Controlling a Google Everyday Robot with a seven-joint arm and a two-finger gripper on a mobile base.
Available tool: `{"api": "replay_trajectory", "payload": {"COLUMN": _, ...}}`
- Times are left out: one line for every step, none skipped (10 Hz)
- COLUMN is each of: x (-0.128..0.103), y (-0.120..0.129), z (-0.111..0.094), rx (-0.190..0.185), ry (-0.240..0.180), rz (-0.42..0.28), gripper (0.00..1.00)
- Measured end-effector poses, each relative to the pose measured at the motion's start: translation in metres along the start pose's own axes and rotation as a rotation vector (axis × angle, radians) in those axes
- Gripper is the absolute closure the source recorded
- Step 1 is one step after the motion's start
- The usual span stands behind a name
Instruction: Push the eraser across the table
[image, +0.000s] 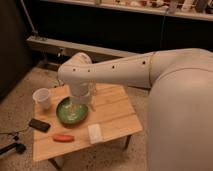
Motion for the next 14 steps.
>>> {"api": "replay_trajectory", "payload": {"x": 0.0000, "y": 0.0000, "z": 0.0000, "rx": 0.000, "ry": 0.000, "rz": 0.000, "gripper": 0.35}}
{"api": "replay_trajectory", "payload": {"x": 0.0000, "y": 0.0000, "z": 0.0000, "rx": 0.000, "ry": 0.000, "rz": 0.000, "gripper": 0.35}}
{"api": "replay_trajectory", "payload": {"x": 0.0000, "y": 0.0000, "z": 0.0000, "rx": 0.000, "ry": 0.000, "rz": 0.000, "gripper": 0.35}}
{"api": "replay_trajectory", "payload": {"x": 0.0000, "y": 0.0000, "z": 0.0000, "rx": 0.000, "ry": 0.000, "rz": 0.000, "gripper": 0.35}}
{"api": "replay_trajectory", "payload": {"x": 0.0000, "y": 0.0000, "z": 0.0000, "rx": 0.000, "ry": 0.000, "rz": 0.000, "gripper": 0.35}}
{"api": "replay_trajectory", "payload": {"x": 0.0000, "y": 0.0000, "z": 0.0000, "rx": 0.000, "ry": 0.000, "rz": 0.000, "gripper": 0.35}}
{"api": "replay_trajectory", "payload": {"x": 0.0000, "y": 0.0000, "z": -0.0001, "rx": 0.000, "ry": 0.000, "rz": 0.000, "gripper": 0.35}}
{"api": "replay_trajectory", "payload": {"x": 0.0000, "y": 0.0000, "z": 0.0000, "rx": 0.000, "ry": 0.000, "rz": 0.000, "gripper": 0.35}}
{"api": "replay_trajectory", "payload": {"x": 0.0000, "y": 0.0001, "z": 0.0000, "rx": 0.000, "ry": 0.000, "rz": 0.000, "gripper": 0.35}}
{"api": "replay_trajectory", "payload": {"x": 0.0000, "y": -0.0003, "z": 0.0004, "rx": 0.002, "ry": -0.001, "rz": -0.002, "gripper": 0.35}}
{"api": "replay_trajectory", "payload": {"x": -0.0019, "y": -0.0021, "z": 0.0013, "rx": 0.015, "ry": -0.016, "rz": -0.017, "gripper": 0.35}}
{"api": "replay_trajectory", "payload": {"x": -0.0030, "y": -0.0021, "z": 0.0024, "rx": 0.030, "ry": -0.028, "rz": -0.037, "gripper": 0.35}}
{"api": "replay_trajectory", "payload": {"x": -0.0031, "y": 0.0022, "z": 0.0039, "rx": 0.055, "ry": -0.042, "rz": -0.076, "gripper": 0.35}}
{"api": "replay_trajectory", "payload": {"x": -0.0029, "y": 0.0049, "z": 0.0045, "rx": 0.067, "ry": -0.047, "rz": -0.094, "gripper": 0.35}}
